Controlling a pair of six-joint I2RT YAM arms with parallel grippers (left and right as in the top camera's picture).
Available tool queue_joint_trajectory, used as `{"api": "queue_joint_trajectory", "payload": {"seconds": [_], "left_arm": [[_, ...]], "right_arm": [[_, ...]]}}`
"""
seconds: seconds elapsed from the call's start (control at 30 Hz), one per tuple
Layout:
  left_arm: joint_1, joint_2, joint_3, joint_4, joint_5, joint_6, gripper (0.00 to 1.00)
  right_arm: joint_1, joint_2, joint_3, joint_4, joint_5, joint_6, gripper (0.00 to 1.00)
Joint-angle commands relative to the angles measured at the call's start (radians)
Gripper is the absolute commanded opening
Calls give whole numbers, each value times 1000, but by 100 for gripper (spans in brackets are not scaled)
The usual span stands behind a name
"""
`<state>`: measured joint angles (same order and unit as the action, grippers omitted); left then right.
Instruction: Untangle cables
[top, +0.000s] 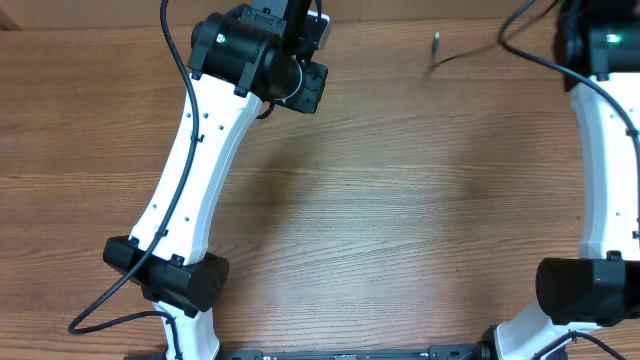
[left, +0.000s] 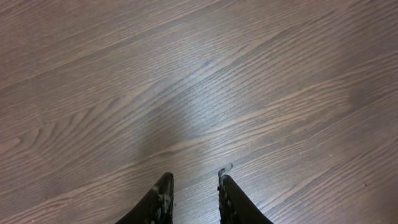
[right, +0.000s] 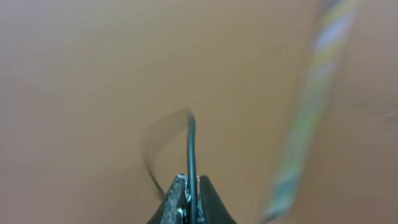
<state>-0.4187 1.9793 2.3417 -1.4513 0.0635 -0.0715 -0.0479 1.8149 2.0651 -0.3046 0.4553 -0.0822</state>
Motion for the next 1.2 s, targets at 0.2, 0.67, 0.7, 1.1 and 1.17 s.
{"api": "queue_joint_trajectory", "payload": {"seconds": [0.2,0.67,0.7,1.1,1.17], "left_arm": [[-1,-14,17,-1,7,5,26],[-1,-14,17,10,7,17,27],[-1,-14,17,10,7,17,27],[-1,-14,17,17,7,23,29],[-1,-14,17,17,7,24,29]], "right_arm": [[-205,-30,17,300,253,-564,4],[-399,-189,17,316,2,-573,4],[-423,-189,16,291,-28,-561,4],[-605,-179,16,224,-209,-463,4],[-639,-162,16,224,-293,-463,4]]}}
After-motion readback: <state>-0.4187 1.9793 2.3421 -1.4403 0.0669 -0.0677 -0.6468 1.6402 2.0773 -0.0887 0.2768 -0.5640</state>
